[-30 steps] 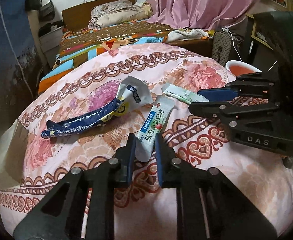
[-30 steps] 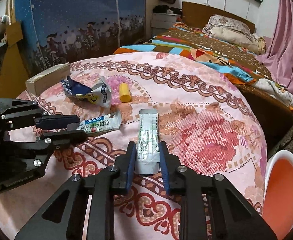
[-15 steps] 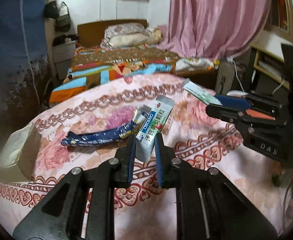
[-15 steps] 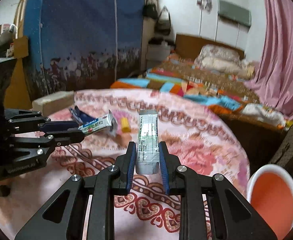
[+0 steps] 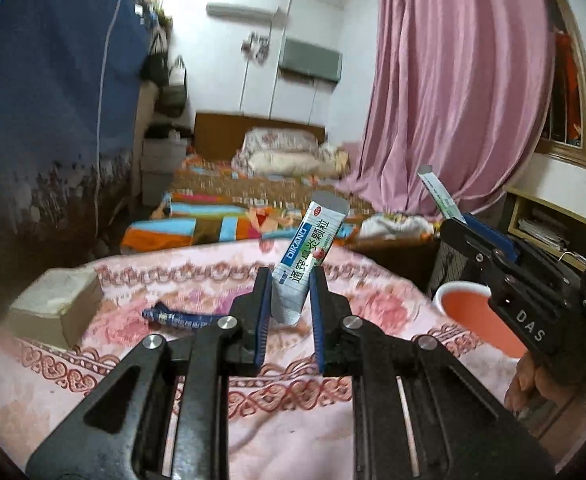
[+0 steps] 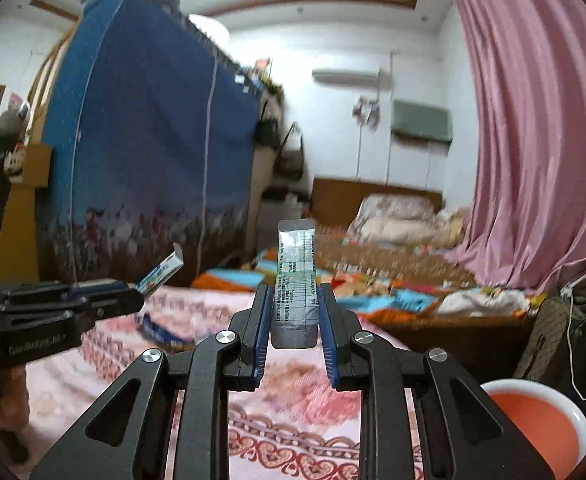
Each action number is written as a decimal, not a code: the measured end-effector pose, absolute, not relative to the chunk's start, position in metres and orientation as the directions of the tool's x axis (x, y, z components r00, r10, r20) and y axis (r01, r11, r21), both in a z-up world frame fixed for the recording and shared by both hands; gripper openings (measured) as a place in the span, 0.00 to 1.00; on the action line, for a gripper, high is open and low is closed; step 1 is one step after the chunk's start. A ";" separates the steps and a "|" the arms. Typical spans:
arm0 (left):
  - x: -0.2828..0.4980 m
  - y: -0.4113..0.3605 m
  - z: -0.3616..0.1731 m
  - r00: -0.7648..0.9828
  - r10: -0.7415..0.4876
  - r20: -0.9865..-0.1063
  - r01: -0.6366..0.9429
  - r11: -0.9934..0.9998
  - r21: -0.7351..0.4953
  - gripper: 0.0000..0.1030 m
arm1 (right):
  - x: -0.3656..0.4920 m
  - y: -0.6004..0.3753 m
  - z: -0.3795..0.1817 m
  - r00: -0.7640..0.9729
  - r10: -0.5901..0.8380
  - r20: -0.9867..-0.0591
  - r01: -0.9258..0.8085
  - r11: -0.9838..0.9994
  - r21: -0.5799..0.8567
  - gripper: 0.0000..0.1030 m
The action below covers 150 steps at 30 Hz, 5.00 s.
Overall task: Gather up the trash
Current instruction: 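Carry the toothpaste tube and medicine strip over the orange bucket with both tools, then open the left tool dropping the tube while the right tool drops the strip into the bucket, then move both open tools back over the blue wrapper on the bed, then grasp the blue printed wrapper with the left tool while the right tool grasps the yellow cylinder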
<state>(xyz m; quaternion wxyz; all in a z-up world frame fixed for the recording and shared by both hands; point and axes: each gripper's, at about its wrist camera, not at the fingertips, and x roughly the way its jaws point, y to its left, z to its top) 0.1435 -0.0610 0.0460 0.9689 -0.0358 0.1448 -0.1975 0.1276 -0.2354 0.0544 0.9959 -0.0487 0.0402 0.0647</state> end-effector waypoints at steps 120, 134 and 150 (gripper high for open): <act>0.226 0.000 0.017 0.834 -0.125 -0.538 -0.077 0.938 -0.338 0.71 | 0.170 -0.253 0.048 0.985 -0.065 -0.159 0.057 0.997 -0.056 1.00; 0.279 -0.010 -0.027 0.645 -0.319 -0.695 -0.076 0.877 -0.474 0.05 | 0.247 -0.237 0.017 0.861 0.090 -0.500 -0.093 0.995 0.019 0.72; 0.273 -0.007 -0.005 0.717 -0.290 -0.633 -0.009 0.905 -0.425 0.00 | 0.287 -0.179 -0.008 0.657 0.320 -0.682 -0.360 0.929 0.090 0.28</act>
